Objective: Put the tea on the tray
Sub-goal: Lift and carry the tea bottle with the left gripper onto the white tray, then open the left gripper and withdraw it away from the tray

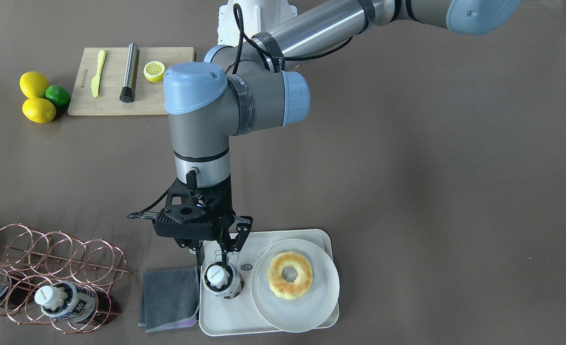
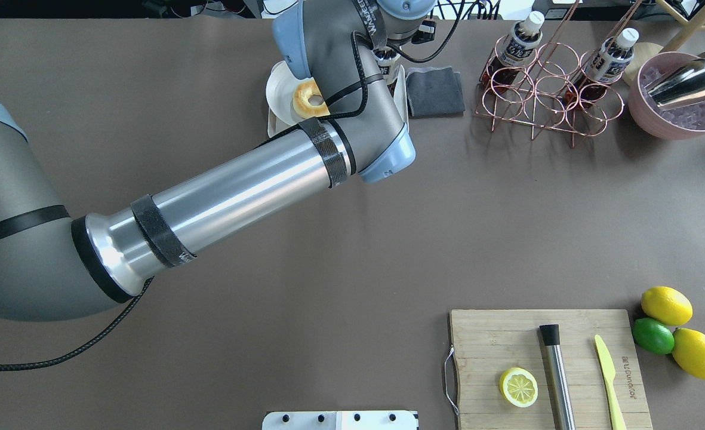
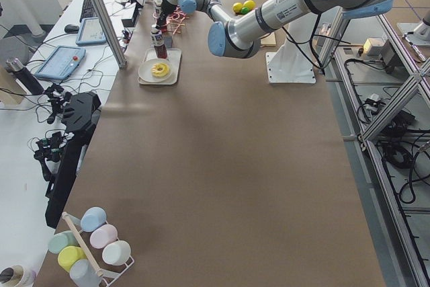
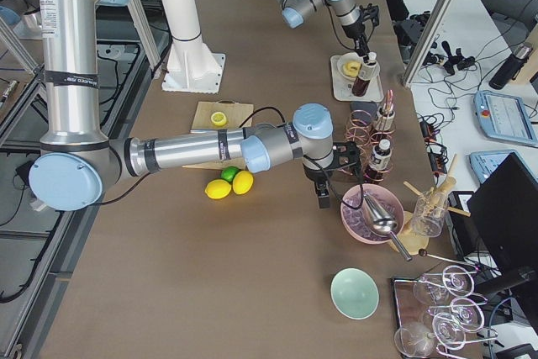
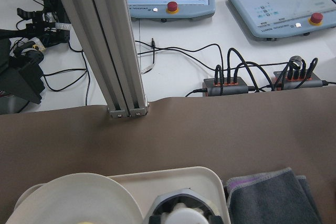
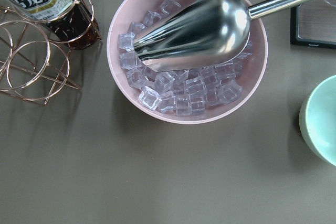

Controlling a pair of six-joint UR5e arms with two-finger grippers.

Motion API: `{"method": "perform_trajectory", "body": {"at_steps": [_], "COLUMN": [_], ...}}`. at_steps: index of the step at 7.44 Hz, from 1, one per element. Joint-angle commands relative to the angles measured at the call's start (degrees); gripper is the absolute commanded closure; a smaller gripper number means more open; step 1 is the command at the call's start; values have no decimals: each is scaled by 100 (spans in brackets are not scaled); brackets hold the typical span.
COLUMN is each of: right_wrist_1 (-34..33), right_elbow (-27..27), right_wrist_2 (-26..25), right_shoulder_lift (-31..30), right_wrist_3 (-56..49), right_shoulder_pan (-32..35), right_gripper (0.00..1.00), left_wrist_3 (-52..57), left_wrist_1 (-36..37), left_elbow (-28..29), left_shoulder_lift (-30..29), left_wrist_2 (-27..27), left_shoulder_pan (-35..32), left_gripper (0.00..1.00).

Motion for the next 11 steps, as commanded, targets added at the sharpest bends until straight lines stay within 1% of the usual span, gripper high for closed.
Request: {"method": "perform_trajectory", "body": {"at_steps": [1,2,3,4,5,6,7,8,9,10,11], "right_wrist_1": [-326,-851,-909,-970,-1162,-1260,-1261,-1252,-1261,-1261,-1226], "right_elbow": [17,35,9,0,9,0,-61,-201,-350,-439,-674], "right_wrist_2": [148,254,255,290,212,124,-16,26,61,62,79], "right_shoulder_lift": [115,334,353,301,223,-22,-198,-322,-314,-288,-253], "right_wrist_3": [34,-1,-18,-45,-367,-779,-888,-880,-889,-880,-871], "right_shoulder_pan": [70,157,237,324,360,465,535,588,598,598,598], "right_gripper": [1,1,1,0,0,0,0,0,0,0,0], "left_wrist_3": [4,-14,4,65,135,571,1202,1895,2868,3844,4837], "left_wrist_1": [-84,-32,369,1417,2297,2802,3277,3621,3651,3660,3642], "left_elbow": [-74,-344,-782,-1587,-2552,-3397,-4249,-4928,-5483,-5636,-5681], "left_shoulder_lift": [-8,9,123,350,796,1453,2225,3034,3973,4609,5163], "left_wrist_2": [-277,-1263,-2073,-2508,-2730,-2889,-2908,-2908,-2934,-2960,-3256], "left_shoulder_pan": [-111,-539,-900,-1077,-1236,-1446,-1622,-1937,-2271,-2762,-3123], "left_gripper": [2,2,2,2,2,2,2,2,2,2,2]}}
